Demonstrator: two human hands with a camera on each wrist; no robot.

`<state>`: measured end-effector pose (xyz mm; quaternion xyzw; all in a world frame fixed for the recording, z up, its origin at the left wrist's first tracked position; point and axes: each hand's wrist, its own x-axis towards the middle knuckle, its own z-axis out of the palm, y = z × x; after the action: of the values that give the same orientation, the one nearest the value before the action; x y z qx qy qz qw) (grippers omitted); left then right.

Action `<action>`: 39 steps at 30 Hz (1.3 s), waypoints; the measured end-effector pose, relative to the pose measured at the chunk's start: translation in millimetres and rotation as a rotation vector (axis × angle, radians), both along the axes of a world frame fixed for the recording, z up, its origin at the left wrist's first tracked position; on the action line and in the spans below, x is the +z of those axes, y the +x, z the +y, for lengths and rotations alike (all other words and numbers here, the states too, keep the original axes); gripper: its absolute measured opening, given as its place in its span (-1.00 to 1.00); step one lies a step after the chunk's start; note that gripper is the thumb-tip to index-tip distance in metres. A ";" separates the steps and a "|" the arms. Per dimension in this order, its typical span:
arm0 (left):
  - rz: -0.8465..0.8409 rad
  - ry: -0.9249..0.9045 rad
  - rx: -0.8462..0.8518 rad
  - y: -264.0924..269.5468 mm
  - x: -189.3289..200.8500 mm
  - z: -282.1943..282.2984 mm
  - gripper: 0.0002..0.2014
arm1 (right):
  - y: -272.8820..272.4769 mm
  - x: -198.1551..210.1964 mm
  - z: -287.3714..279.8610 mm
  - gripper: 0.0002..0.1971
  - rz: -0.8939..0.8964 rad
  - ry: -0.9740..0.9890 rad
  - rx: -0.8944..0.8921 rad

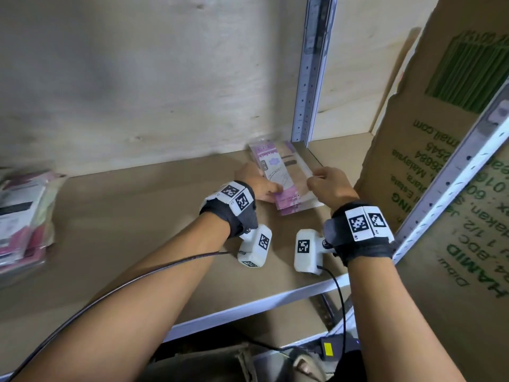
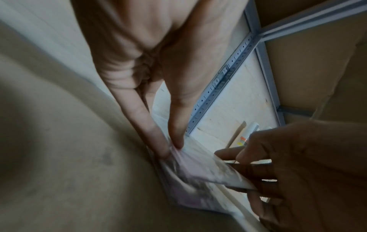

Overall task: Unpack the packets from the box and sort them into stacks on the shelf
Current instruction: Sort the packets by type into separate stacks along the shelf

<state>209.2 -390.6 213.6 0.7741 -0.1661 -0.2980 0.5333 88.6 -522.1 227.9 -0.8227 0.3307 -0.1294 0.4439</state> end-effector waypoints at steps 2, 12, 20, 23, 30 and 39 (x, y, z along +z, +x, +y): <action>-0.033 0.066 -0.007 0.8 -3.3 -6.8 -0.52 | -1.4 1.5 0.9 -0.65 0.055 -0.055 0.006; -0.203 0.174 0.069 -4.2 3.0 -4.0 -0.46 | -2.6 2.4 6.2 -0.69 0.131 -0.066 -0.008; -0.200 0.235 0.004 -7.1 9.1 -1.1 -0.47 | -1.7 2.1 7.7 -0.66 0.135 -0.058 -0.028; -0.207 0.251 -0.002 -8.1 9.6 1.6 -0.49 | -0.9 3.6 9.0 -0.66 0.157 -0.063 -0.038; -0.142 0.161 0.132 -4.1 27.1 55.8 -0.30 | 4.6 18.7 33.5 -0.66 -0.015 -0.131 -0.106; -0.209 0.112 0.266 -9.8 50.0 214.8 -0.78 | 15.0 27.0 141.5 -0.82 -0.215 0.180 0.339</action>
<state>199.4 -175.8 263.5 0.8444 -0.1001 -0.1516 0.5039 103.6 -380.6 255.0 -0.8051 0.1488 -0.1097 0.5635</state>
